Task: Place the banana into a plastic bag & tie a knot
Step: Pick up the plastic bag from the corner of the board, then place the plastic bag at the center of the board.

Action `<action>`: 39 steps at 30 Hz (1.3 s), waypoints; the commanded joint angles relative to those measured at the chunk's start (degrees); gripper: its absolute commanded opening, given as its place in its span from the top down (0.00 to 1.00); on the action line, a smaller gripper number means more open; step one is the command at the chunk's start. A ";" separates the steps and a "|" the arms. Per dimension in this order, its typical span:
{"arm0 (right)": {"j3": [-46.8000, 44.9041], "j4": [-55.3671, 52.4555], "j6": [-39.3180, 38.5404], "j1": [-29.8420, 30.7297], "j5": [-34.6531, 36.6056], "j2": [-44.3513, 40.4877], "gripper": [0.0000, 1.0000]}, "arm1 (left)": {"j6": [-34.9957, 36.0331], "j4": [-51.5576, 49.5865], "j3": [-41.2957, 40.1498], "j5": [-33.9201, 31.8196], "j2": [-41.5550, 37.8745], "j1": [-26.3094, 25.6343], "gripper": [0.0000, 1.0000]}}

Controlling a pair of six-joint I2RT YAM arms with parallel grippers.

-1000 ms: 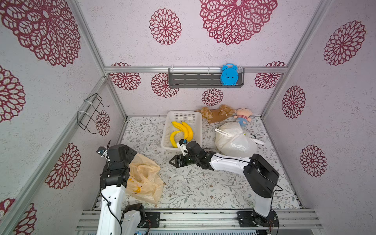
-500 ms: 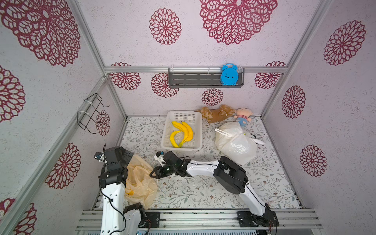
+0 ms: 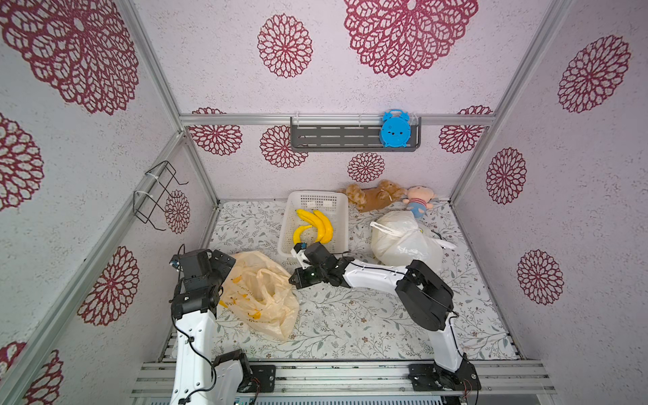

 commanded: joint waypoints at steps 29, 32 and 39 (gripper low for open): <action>0.62 -22.97 -21.81 -4.25 12.32 -16.38 0.53 | -1.13 13.42 -5.07 2.74 14.04 -7.02 0.03; 3.04 -23.02 -21.88 -0.79 14.56 -15.07 0.51 | -1.57 18.58 -5.68 5.71 17.07 -7.02 0.02; 16.24 -29.28 -22.85 5.85 15.60 -3.18 0.54 | -2.08 23.19 -9.26 8.24 18.13 -7.72 0.04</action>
